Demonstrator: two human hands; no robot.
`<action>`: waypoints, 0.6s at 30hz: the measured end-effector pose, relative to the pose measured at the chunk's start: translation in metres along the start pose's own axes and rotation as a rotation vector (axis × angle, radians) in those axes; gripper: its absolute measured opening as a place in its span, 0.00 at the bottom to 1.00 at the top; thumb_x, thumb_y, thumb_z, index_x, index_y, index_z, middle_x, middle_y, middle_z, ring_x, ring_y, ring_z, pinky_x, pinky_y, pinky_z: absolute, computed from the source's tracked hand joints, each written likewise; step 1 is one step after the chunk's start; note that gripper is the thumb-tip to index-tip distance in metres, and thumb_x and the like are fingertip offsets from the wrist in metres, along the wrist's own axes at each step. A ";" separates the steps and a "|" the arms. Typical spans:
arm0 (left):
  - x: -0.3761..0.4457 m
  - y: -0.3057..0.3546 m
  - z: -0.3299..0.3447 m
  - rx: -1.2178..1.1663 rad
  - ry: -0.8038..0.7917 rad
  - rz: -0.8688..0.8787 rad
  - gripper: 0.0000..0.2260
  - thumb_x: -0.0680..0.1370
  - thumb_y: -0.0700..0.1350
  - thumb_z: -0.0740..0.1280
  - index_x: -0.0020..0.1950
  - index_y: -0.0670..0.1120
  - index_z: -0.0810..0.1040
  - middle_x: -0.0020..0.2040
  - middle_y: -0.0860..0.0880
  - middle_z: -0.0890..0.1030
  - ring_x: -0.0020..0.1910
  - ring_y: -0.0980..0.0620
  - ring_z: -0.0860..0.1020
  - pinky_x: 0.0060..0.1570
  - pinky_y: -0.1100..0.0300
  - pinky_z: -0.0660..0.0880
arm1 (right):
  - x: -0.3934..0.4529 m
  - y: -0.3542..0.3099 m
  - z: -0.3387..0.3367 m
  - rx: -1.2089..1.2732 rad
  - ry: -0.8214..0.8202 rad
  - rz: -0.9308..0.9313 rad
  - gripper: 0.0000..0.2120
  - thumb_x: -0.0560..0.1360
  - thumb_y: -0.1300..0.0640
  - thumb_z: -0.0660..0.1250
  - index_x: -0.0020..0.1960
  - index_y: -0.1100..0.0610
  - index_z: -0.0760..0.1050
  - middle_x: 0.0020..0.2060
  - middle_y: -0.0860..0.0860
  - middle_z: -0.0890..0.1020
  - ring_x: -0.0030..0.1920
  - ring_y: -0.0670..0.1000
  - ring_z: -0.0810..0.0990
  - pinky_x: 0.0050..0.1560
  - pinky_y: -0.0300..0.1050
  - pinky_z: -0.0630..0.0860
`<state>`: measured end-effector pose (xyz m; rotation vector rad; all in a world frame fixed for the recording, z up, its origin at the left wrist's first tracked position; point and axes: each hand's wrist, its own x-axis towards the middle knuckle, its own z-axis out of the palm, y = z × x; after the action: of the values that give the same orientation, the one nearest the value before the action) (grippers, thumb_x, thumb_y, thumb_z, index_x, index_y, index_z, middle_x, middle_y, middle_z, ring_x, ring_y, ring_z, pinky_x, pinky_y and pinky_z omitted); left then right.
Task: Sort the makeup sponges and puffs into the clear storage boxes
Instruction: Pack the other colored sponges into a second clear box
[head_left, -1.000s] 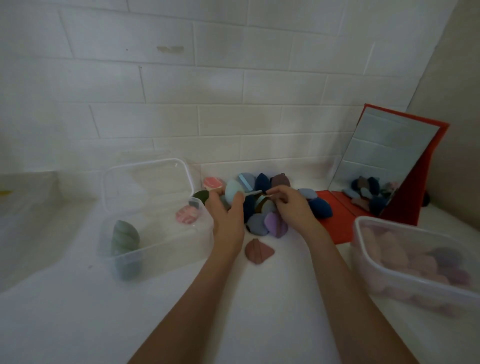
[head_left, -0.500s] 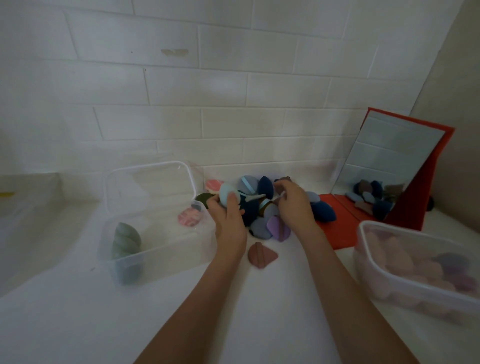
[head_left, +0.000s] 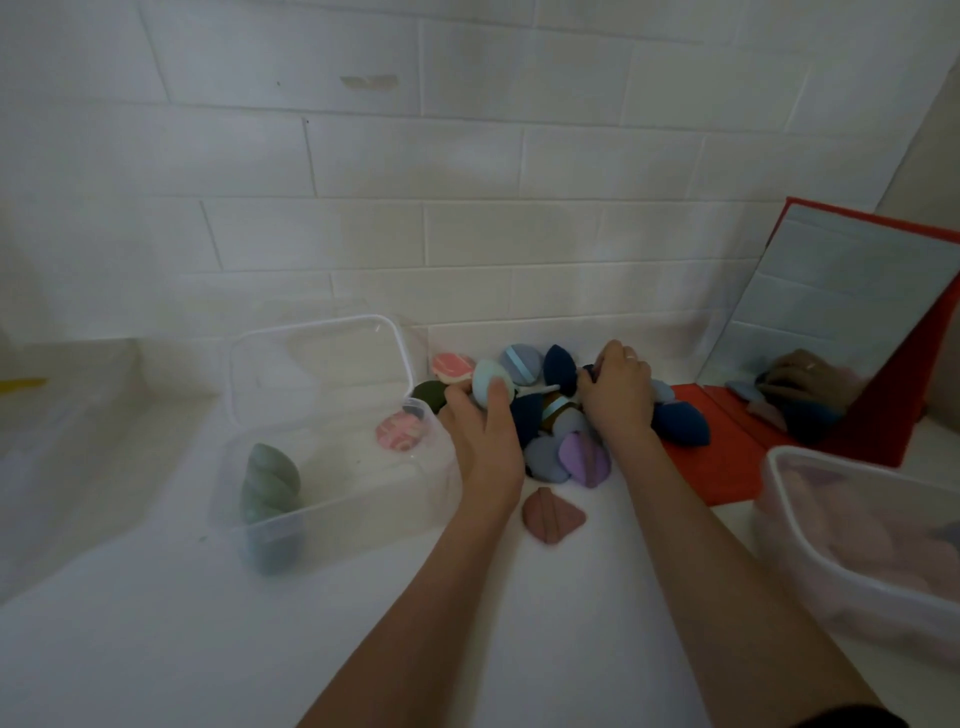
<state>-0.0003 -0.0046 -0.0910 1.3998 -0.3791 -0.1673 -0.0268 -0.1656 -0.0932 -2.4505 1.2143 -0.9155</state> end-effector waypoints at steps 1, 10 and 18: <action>0.000 0.001 -0.001 -0.009 -0.005 -0.002 0.21 0.70 0.65 0.55 0.53 0.52 0.65 0.56 0.47 0.71 0.56 0.48 0.72 0.61 0.45 0.72 | 0.001 0.000 0.000 0.017 -0.001 0.019 0.15 0.76 0.58 0.64 0.58 0.64 0.68 0.56 0.61 0.74 0.57 0.61 0.71 0.52 0.54 0.70; -0.002 0.002 -0.001 0.019 -0.024 0.103 0.10 0.79 0.52 0.60 0.56 0.48 0.66 0.55 0.45 0.68 0.52 0.51 0.70 0.55 0.59 0.69 | -0.002 -0.002 -0.011 0.359 0.150 -0.064 0.10 0.74 0.63 0.65 0.54 0.58 0.77 0.50 0.58 0.79 0.51 0.57 0.76 0.51 0.50 0.74; -0.018 0.026 -0.003 0.013 -0.058 0.376 0.07 0.79 0.45 0.63 0.54 0.46 0.67 0.52 0.42 0.70 0.46 0.56 0.72 0.46 0.71 0.70 | -0.043 -0.040 -0.046 1.024 -0.211 0.060 0.10 0.76 0.61 0.66 0.53 0.50 0.71 0.48 0.59 0.82 0.49 0.57 0.82 0.49 0.53 0.80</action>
<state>-0.0186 0.0082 -0.0685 1.3131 -0.6837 0.1034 -0.0507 -0.1046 -0.0568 -1.6087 0.5129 -0.9091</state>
